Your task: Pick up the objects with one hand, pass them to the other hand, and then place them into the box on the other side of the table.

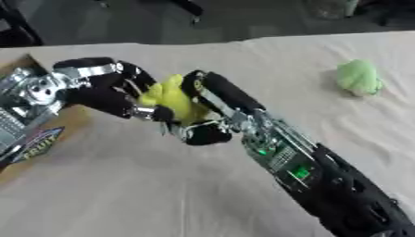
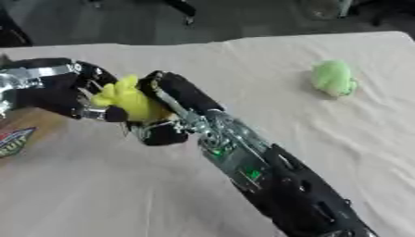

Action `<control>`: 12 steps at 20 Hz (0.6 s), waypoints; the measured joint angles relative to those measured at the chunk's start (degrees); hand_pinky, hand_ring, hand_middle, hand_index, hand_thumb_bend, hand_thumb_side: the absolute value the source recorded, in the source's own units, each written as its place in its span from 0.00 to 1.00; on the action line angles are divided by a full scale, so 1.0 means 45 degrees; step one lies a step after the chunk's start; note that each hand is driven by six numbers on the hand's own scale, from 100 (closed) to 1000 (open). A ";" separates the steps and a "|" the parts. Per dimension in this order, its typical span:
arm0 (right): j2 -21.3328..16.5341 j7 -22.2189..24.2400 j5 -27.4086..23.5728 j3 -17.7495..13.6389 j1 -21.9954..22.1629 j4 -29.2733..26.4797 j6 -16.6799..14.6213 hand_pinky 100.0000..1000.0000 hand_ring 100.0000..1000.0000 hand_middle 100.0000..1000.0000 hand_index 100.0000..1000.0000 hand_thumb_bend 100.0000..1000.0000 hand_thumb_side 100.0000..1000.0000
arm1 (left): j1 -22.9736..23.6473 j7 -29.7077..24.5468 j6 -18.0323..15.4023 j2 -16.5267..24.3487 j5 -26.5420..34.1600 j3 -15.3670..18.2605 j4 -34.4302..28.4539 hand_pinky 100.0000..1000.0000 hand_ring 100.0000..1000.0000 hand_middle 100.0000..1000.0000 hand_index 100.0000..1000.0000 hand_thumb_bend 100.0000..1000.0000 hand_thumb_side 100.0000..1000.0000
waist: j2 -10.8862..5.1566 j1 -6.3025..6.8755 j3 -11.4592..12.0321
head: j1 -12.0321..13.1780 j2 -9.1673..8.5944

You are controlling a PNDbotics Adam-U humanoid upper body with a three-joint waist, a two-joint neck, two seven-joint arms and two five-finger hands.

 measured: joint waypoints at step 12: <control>0.0001 0.0060 0.0278 0.0067 -0.0045 -0.0056 -0.0102 0.65 0.48 0.37 0.55 0.05 0.05 | -0.0404 -0.0188 -0.0243 -0.0559 -0.0570 -0.0079 0.0815 0.58 0.68 0.62 0.76 0.72 0.39 | 0.0036 0.0020 -0.0014 | 0.0093 -0.0109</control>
